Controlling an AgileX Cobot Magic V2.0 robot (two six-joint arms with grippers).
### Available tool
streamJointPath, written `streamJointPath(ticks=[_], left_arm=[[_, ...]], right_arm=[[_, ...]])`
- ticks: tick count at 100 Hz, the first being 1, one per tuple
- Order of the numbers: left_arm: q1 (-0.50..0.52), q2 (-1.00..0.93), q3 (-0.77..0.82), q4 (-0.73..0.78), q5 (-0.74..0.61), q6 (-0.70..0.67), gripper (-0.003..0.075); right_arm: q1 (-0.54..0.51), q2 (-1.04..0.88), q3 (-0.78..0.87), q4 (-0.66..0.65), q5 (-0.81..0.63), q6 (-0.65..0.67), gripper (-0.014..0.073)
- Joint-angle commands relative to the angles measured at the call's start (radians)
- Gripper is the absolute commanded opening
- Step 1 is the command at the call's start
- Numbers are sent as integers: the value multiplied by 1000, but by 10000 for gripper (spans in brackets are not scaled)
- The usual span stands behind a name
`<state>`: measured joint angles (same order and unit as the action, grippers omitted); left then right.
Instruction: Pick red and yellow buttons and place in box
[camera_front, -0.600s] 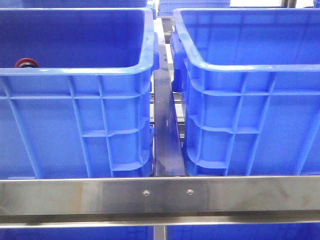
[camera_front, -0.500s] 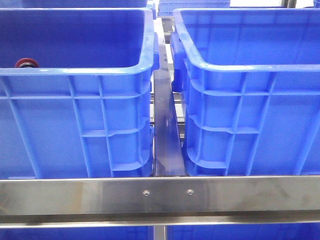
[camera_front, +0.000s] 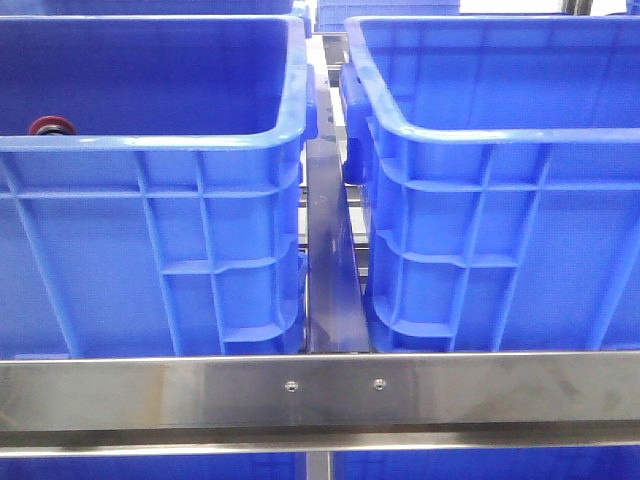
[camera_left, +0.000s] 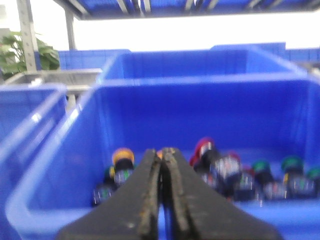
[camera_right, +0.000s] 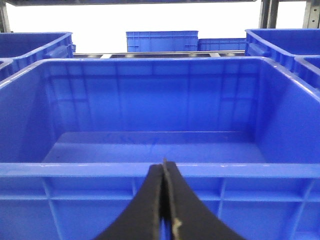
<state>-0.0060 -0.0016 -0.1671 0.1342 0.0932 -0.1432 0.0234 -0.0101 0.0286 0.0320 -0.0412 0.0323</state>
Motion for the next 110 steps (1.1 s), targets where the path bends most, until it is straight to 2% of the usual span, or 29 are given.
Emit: streamJointPath(ticks=[1,16,32,39,57,87,92,97,110], left_arm=[[-6,56,-141,-15,22,-6,-19],[-6,210,-351,-17,236,-1,-19],[-6,421,-581,-17,494,63,-19],[-6,504,-660,-17,562,73,-19],[-6,645,-762,-15,591,82,-19],[-6,703,-771,-17,583,82,-7],[-6,705,-771,-17,583,82,31],[-6,705,-771,-19,583,82,102],[-6,705,-771,-32,591,82,398]], right_arm=[[2,-22,-1,-9,-85,1,-68],[2,-22,-1,-9,-85,1,-68],[2,-22,-1,-9,-85,1,-68],[2,-22,-1,-9,-85,1,-68],[2,-22,-1,-9,-85,1,-68],[2,-22,-1,-9,-85,1,-68],[2,-22,-1,-9,-85,1,-68],[2,-22,-1,-9,-85,1,-68],[2,-22,-1,-9,-85,1,-68]])
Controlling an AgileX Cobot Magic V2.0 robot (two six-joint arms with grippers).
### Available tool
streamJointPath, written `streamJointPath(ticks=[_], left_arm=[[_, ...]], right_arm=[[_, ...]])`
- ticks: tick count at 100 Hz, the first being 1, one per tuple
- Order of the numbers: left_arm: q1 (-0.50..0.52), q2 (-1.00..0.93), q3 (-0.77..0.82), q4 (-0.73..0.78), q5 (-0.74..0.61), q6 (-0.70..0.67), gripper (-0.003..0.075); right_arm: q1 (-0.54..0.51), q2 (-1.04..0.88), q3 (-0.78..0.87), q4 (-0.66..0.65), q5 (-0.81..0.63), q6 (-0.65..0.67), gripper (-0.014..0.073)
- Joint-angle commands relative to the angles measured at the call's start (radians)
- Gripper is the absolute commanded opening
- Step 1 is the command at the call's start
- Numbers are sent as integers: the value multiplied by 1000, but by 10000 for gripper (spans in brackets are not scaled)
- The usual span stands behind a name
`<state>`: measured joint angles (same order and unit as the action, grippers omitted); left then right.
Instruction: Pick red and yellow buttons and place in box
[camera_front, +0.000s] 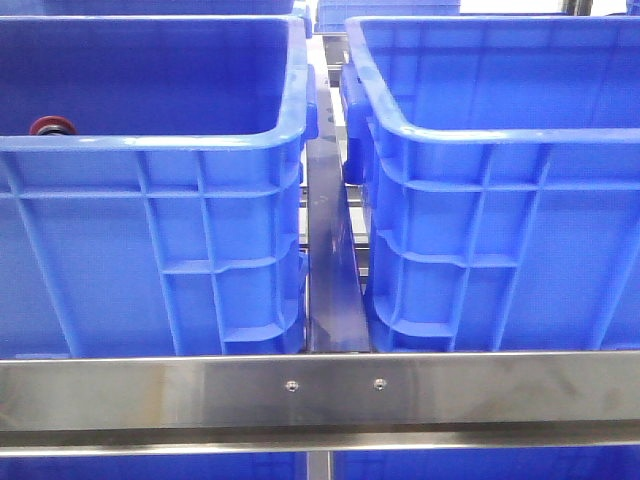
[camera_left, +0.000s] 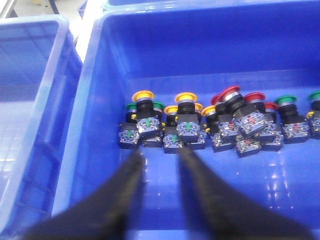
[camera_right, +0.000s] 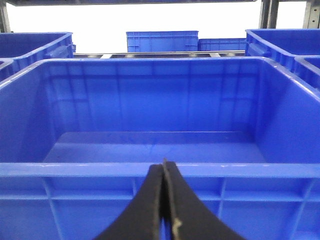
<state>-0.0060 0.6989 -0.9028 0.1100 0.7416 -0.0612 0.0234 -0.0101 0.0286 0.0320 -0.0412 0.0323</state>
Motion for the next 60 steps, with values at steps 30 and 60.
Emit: streamJointPath(ticks=[30,60], left_arm=[[-6,5,-35,-36,-88,0,565],[-6,124,-35,-171,-69,-32,565]], right_arm=[[2,-22,-1,-9,-85,1,-68],[2,-22,-1,-9,-85,1,-68]])
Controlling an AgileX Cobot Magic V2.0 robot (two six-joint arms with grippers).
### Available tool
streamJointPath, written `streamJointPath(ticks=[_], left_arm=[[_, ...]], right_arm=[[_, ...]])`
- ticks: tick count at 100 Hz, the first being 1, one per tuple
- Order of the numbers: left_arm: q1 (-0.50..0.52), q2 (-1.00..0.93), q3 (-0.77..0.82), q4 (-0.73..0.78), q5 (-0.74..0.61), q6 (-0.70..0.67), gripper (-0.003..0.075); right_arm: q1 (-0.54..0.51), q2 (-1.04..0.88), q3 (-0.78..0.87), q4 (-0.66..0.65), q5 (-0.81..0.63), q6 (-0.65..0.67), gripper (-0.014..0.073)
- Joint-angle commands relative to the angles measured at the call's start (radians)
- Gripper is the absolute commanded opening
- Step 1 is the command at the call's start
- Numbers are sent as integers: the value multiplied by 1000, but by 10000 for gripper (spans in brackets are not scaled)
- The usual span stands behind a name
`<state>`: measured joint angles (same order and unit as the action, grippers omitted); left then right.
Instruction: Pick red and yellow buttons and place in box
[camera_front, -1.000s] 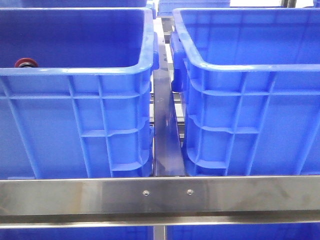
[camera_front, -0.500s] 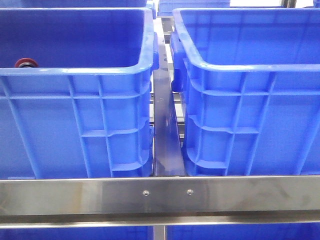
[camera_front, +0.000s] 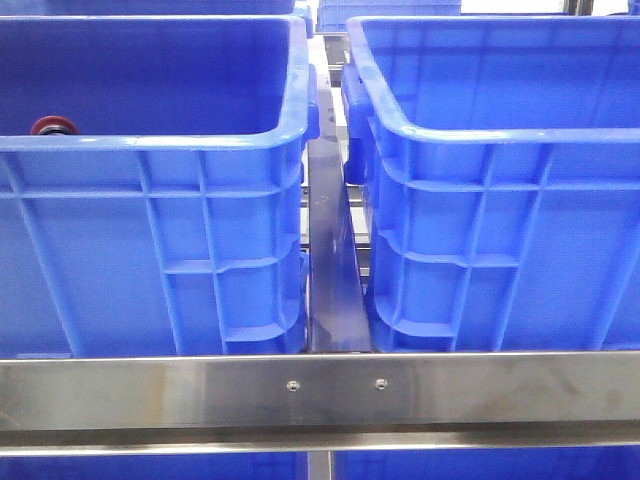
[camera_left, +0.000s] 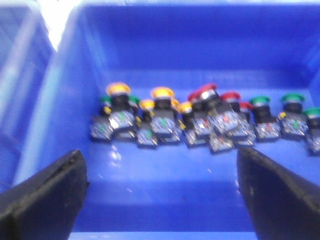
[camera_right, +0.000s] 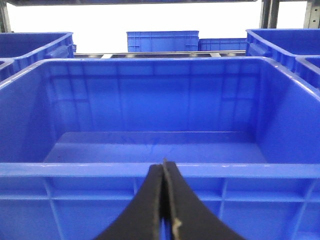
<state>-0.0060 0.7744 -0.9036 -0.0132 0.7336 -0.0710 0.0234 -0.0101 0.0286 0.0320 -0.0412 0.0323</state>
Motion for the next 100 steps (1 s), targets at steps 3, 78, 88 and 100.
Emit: streamJointPath(ticks=[3,78,88,100], left_arm=[[-6,67,-37,-67,-61,-22,565],[-330,610,-273,364,-130,-640,564],[-370,670,-316,428,-105,-717,564],[-405,725,-353,527,-62,-817,564]], right_arm=[[2,-22,-1,-9,-85,1,-68],[2,-22,-1,-9,-85,1,-68],[2,-22,-1,-9,-85,1,-68],[2,-22,-1,-9,-85,1,-68]])
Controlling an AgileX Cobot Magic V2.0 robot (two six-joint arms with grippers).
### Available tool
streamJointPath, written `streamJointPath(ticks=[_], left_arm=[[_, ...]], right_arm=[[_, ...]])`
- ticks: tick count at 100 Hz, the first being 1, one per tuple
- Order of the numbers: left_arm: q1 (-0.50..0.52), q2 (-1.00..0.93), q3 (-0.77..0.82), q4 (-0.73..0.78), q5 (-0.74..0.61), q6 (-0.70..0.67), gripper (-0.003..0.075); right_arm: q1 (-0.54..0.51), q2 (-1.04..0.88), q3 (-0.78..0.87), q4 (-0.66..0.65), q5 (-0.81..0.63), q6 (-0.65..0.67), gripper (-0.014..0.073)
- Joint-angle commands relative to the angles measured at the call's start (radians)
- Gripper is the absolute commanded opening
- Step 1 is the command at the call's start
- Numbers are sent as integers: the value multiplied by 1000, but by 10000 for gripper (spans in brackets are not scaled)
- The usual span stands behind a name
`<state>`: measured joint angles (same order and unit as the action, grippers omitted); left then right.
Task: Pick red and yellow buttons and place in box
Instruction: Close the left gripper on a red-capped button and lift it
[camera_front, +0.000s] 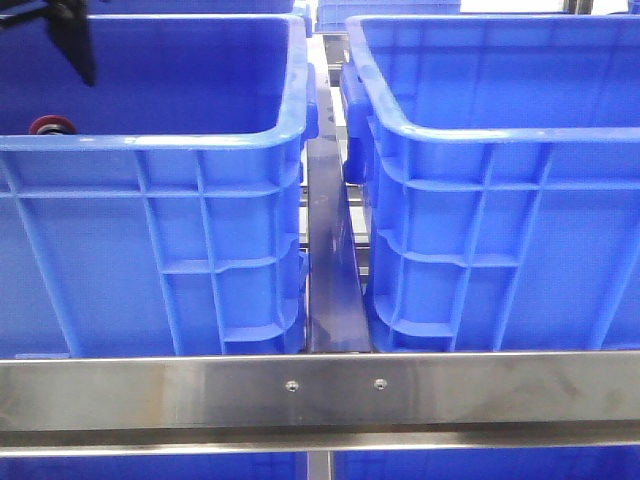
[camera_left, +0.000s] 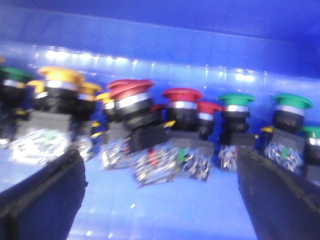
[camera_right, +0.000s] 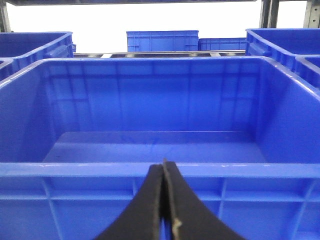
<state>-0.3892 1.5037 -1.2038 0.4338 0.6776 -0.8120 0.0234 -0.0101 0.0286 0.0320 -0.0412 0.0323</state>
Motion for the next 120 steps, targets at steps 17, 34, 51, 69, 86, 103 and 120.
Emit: streamJointPath(ticks=[17,34,51,69,86,103,120], left_arm=[[-24,34,-68,98,7,-129,564],[-24,56,-68,143,7,-184,564],[-9,83,-68,159,9,-207,564],[8,115,-68,157,3,-221,564],[10,141,-68,160,-11,-221,564],[10,167,-68,160,-22,-221,564],[10,186,-68,160,-24,-221,545]], right_arm=[[2,-22,-1,-9,-85,1,-68],[2,-22,-1,-9,-85,1,-68],[2,-22,-1,-9,-85,1,-68],[2,-22,-1,-9,-85,1,-68],[2,-22,-1,-9,-85,1,-68],[2,-22,-1,-9,-85,1,-68],[2,-22,-1,-9,-85,1,-68]])
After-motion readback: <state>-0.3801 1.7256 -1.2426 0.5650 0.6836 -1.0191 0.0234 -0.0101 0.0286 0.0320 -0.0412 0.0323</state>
